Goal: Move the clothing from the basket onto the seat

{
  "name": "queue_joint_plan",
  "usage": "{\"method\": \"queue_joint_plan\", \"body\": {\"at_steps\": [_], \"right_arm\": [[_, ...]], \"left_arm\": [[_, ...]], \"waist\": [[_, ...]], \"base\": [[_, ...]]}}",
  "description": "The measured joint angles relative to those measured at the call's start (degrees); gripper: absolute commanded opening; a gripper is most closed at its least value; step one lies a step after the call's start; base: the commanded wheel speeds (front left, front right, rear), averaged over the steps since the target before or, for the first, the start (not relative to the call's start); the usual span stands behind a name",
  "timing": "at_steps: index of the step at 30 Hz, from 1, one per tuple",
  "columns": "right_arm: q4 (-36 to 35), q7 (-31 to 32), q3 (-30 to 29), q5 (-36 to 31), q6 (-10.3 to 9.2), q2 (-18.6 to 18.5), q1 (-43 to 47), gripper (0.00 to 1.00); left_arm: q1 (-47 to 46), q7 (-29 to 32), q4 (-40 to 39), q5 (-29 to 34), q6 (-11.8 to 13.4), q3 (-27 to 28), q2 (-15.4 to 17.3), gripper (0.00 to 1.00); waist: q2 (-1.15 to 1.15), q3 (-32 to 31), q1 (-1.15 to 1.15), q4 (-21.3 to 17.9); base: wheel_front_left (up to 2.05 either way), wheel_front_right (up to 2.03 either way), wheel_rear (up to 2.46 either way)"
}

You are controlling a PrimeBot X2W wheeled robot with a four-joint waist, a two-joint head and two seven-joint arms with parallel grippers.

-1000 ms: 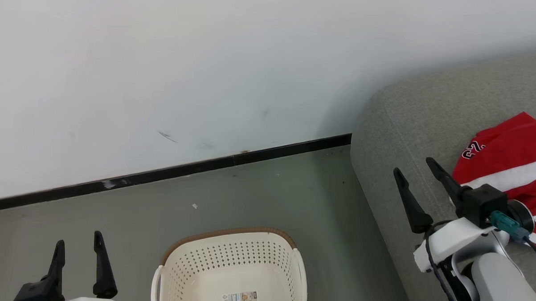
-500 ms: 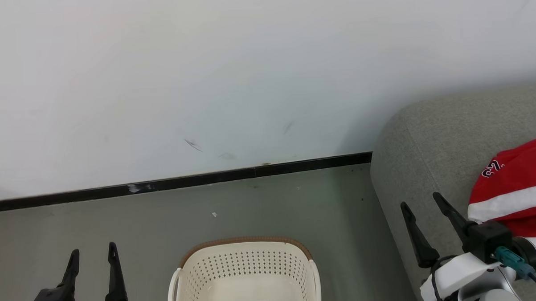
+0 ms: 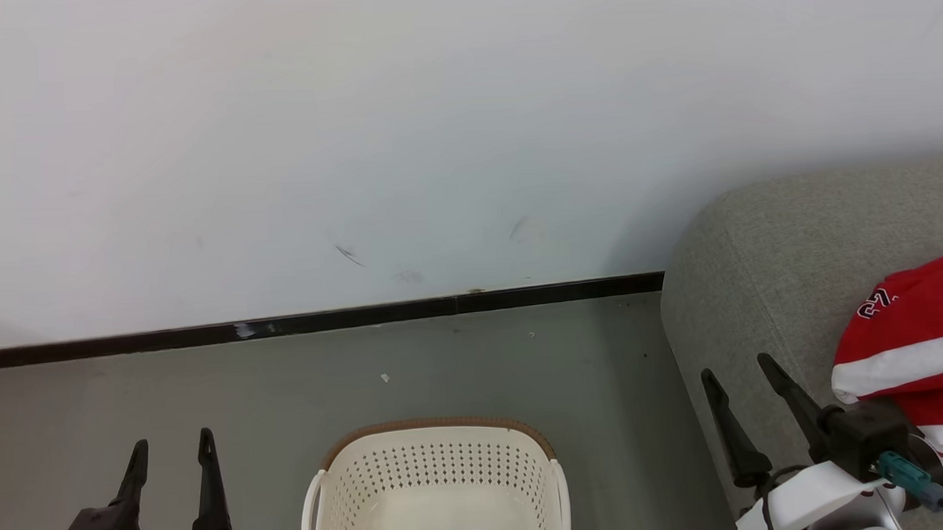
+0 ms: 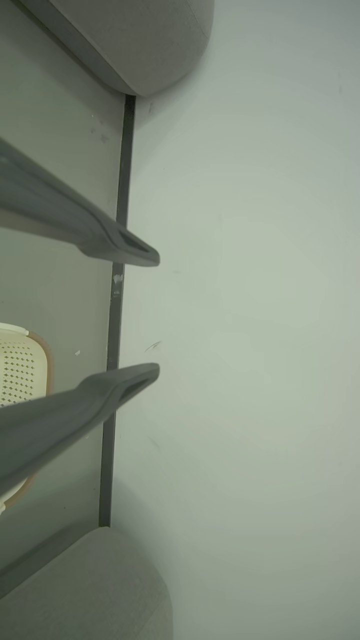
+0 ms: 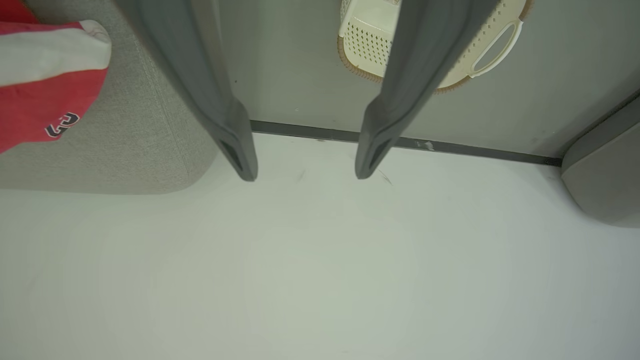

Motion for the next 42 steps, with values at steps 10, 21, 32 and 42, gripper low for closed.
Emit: {"method": "queue_joint_plan", "body": {"at_steps": [10,21,32,42], "right_arm": [[-0.88,0.0,-0.57,0.3,0.0,0.01,1.28,1.0],[2.67,0.16,-0.26,0.53,0.01,0.89,4.54,0.0],[1.41,0.16,1.11,9.2,0.01,0.89,4.64,0.0],[0.8,1.65,0.26,20.2,0.01,0.88,4.58,0.0]], "left_arm": [[-0.36,-0.2,-0.33,0.1,0.0,0.04,0.0,1.0],[2.34,0.49,3.3,-0.75,-0.32,-1.27,-3.36,0.0],[2.32,2.72,3.25,-8.29,-1.97,0.65,-3.78,0.0],[2.25,4.42,3.16,-13.7,-3.66,2.21,-4.49,0.0]], "waist": [[0.0,0.3,0.0,-0.15],[0.0,0.39,0.0,-0.15],[0.0,0.63,0.0,-0.14],[0.0,0.78,0.13,-0.05]], "base": [[0.0,0.0,0.0],[0.0,0.0,0.0],[0.0,0.0,0.0],[0.0,0.0,0.0]]}}
